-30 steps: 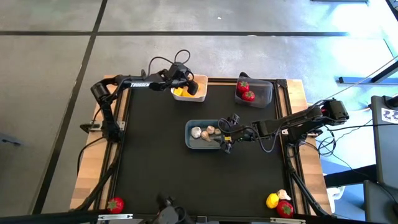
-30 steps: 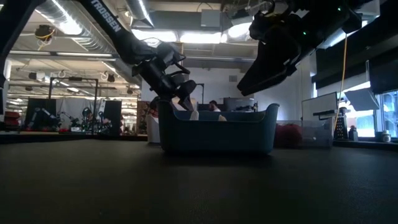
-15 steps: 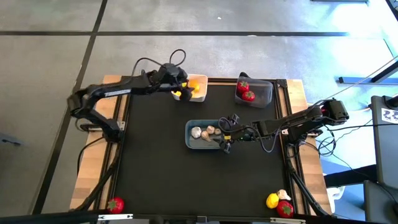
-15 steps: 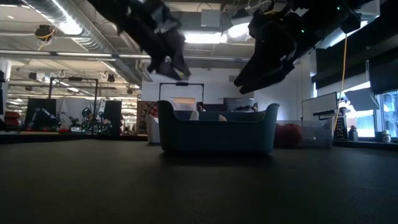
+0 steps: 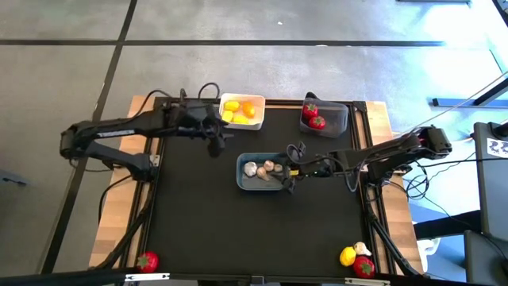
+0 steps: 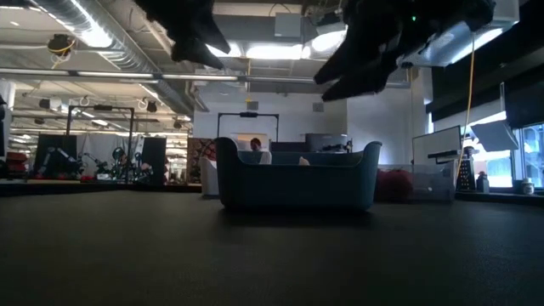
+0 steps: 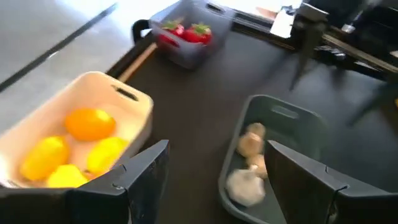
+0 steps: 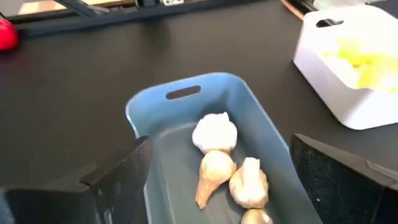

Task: Sort produce into baskets
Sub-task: Put the red tomato into the black bin

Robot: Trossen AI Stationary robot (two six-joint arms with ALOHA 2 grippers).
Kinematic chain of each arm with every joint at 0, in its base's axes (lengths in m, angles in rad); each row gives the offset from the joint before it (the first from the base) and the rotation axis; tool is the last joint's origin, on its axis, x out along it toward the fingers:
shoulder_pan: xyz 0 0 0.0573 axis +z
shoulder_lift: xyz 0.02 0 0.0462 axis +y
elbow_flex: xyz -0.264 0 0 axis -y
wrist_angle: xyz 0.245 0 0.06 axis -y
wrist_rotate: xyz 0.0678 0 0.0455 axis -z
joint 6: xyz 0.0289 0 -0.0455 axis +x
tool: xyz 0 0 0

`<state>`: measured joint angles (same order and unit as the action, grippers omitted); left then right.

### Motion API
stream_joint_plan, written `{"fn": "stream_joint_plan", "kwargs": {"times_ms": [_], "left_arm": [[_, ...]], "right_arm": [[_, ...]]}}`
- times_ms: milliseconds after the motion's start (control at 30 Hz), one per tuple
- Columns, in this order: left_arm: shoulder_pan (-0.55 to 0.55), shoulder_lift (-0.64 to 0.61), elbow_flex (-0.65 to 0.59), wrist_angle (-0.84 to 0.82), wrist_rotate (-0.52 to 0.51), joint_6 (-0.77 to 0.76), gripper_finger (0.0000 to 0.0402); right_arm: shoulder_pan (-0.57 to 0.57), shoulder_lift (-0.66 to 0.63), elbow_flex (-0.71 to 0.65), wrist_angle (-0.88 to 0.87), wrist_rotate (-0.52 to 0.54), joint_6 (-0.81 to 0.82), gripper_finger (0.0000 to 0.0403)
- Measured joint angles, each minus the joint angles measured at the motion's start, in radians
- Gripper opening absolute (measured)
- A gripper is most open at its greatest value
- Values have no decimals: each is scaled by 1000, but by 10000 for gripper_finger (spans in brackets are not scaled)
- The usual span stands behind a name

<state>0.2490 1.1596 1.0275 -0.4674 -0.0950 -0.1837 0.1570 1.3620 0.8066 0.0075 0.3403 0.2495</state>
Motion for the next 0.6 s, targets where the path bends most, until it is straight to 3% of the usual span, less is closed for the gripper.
{"fn": "stream_joint_plan", "kwargs": {"times_ms": [300,600], "left_arm": [[-192,-74,-77,-85,-4,-117,257],[-409,-74,-79,-235,-84,-263,257]], "right_arm": [[0,-109,0,-75,9,-52,376],[0,-182,-1,-136,10,-53,376]]}}
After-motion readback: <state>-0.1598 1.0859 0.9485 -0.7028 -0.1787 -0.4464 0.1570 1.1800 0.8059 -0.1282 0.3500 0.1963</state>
